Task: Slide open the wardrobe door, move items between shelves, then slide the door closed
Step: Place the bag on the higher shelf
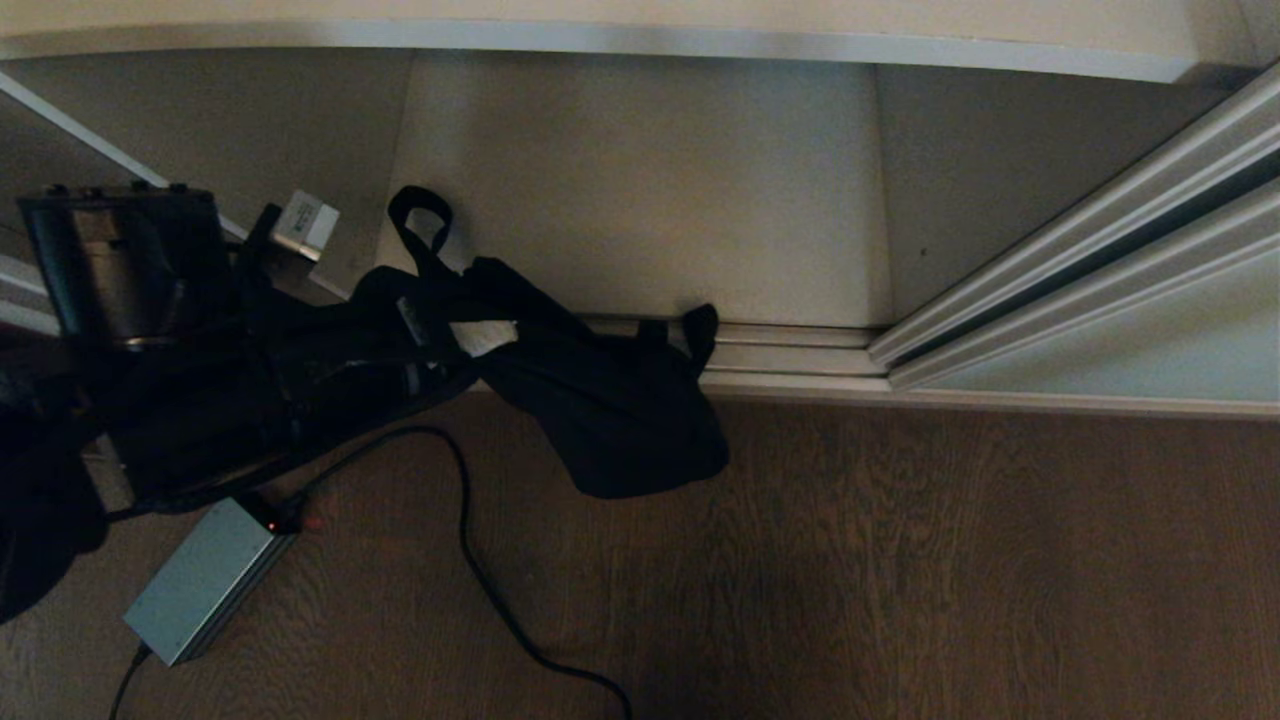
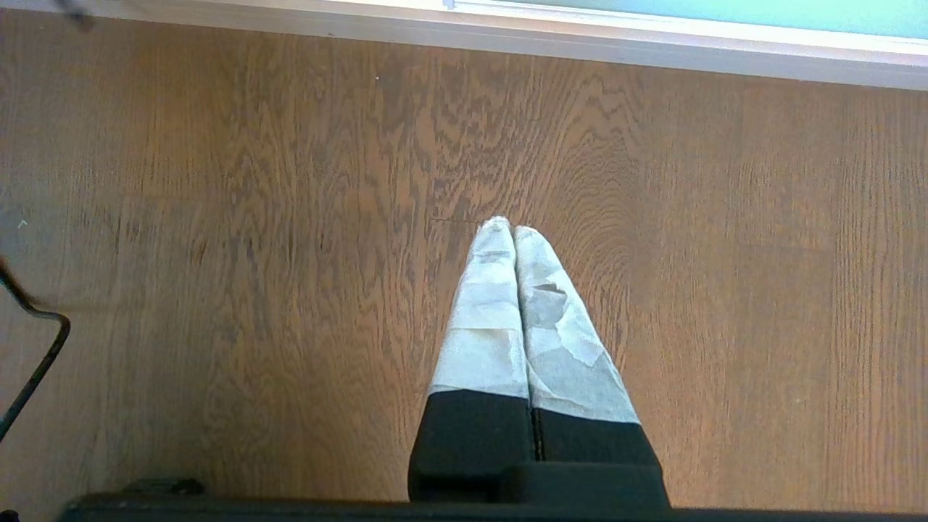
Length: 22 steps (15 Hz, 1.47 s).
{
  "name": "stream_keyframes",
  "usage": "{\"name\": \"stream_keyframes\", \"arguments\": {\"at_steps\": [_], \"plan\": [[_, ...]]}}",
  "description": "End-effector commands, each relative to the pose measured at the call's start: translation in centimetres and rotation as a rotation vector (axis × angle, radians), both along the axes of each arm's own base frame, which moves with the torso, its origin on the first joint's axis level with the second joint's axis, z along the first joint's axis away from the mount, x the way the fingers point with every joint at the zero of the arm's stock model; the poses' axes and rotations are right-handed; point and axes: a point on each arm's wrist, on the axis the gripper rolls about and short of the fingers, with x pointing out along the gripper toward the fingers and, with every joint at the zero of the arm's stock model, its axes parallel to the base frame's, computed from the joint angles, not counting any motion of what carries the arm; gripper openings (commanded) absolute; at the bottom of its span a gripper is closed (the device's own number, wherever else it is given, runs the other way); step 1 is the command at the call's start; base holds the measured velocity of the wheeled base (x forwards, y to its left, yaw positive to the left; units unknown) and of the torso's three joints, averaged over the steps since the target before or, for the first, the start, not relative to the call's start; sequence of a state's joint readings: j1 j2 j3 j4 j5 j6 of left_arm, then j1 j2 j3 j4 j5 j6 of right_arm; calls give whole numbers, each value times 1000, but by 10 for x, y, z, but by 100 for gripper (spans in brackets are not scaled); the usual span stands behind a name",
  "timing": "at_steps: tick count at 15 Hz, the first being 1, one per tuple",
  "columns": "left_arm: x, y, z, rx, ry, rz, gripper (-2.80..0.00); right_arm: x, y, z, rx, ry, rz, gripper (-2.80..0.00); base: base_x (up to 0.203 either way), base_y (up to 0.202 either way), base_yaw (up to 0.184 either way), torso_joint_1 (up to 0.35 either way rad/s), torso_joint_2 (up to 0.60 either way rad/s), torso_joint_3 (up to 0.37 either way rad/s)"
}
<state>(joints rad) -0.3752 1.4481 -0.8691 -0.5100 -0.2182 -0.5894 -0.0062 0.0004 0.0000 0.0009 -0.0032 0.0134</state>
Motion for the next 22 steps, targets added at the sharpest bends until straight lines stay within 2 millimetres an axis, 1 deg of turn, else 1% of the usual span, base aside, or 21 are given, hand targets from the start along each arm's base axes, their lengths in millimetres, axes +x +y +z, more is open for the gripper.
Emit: {"name": "stream_keyframes", "arguments": {"at_steps": [1,2,4,6,8,9,11,13,14,16,19,20,22], "plan": [[-43,13,23,-13,-36,-19,-280,0,0,0,0,-2,0,-280,0,0,0,0,0,0],[-59,17,23,13,3,-29,-280,0,0,0,0,-1,0,-280,0,0,0,0,0,0],[-82,26,23,56,38,-35,-280,0,0,0,0,-1,0,-280,0,0,0,0,0,0],[-108,38,28,89,30,-18,-280,0,0,0,0,-1,0,-280,0,0,0,0,0,0],[-133,52,34,174,-4,23,-280,0,0,-1,0,0,0,-280,0,0,0,0,0,0],[-143,60,37,205,-25,60,-280,0,0,0,0,-1,0,-280,0,0,0,0,0,0],[-156,74,43,279,-77,162,-280,0,0,0,0,-1,0,-280,0,0,0,0,0,0],[-169,84,50,351,-154,260,-280,0,0,0,0,-1,0,-280,0,0,0,0,0,0],[-180,88,53,396,-196,312,-280,0,0,0,0,-3,0,-280,0,0,0,0,0,0],[-199,93,52,470,-202,369,-280,0,0,-1,0,0,0,-280,0,0,0,0,0,0],[-230,94,57,489,-233,399,-280,0,0,0,0,-3,0,-280,0,0,0,0,0,0],[-234,94,58,501,-242,405,-280,0,0,0,0,-1,0,-280,0,0,0,0,0,0],[-249,93,55,545,-266,447,-280,0,0,0,0,-1,0,-280,0,0,0,0,0,0]]}}
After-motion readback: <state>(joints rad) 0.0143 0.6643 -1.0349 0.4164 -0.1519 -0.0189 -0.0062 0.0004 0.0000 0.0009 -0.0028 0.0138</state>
